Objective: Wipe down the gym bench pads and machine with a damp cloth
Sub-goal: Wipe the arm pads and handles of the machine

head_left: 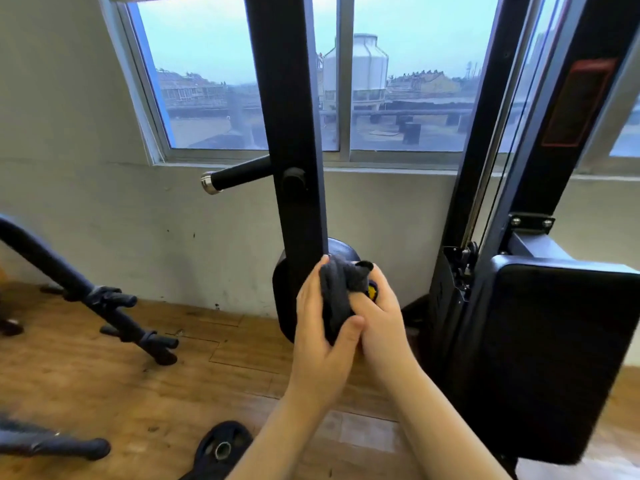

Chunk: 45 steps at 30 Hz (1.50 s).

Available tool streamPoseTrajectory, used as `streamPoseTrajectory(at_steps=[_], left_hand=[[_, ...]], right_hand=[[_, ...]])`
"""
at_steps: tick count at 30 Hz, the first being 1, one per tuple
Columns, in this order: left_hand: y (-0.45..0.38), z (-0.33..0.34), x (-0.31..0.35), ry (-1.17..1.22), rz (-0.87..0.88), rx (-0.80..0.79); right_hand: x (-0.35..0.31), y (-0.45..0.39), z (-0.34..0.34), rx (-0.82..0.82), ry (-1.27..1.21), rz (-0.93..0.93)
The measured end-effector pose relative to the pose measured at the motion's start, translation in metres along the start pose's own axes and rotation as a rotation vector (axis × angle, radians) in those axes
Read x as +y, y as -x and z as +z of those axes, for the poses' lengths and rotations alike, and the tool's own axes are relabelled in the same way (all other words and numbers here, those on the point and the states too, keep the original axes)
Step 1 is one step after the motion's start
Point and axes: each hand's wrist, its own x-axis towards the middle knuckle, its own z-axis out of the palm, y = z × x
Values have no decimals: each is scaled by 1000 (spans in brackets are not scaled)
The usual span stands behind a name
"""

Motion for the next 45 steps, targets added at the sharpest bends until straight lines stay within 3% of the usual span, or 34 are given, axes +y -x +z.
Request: streamPoseTrajectory(at_steps=[3, 4, 7, 9, 14, 17, 20, 24, 26, 30, 32, 38, 40, 42, 44, 45], left_hand=[[-13, -32, -3, 39, -119, 196], [-20, -47, -7, 23, -148, 251], [-46, -94, -22, 45, -258, 441], [-63, -114, -36, 42, -241, 491], [-71, -101, -95, -128, 52, 216], [-47, -98, -143, -387, 154, 118], [-14, -107, -177, -427, 145, -40], [-34, -106, -158, -301, 109, 95], [-57, -98, -144, -294, 241, 99], [-57, -77, -167, -472, 509, -10], [-44, -70, -182, -559, 536, -45], [-14, -73, -206, -656, 499, -345], [-16, -78, -197, -492, 353, -245], [-37, -85, -172, -279, 235, -24], [-72, -87, -138, -139, 225, 142], [-91, -86, -124, -114, 245, 148]], right_hand=[[-1, 0, 18, -125, -28, 80], [-2, -2, 23, -92, 41, 35], [-1, -10, 36, 305, 322, -251], [4, -21, 49, 402, 443, -332], [45, -41, 93, 316, 638, -378], [70, -41, 99, 434, 649, -380], [77, -41, 95, 545, 693, -396], [78, -41, 93, 637, 746, -418], [81, -42, 91, 676, 790, -401], [82, -45, 86, 736, 836, -374], [80, -48, 81, 759, 831, -360], [75, -47, 70, 779, 910, -375], [79, -47, 70, 768, 933, -383], [84, -47, 72, 764, 923, -392], [87, -48, 74, 771, 911, -393], [87, -48, 74, 772, 912, -393]])
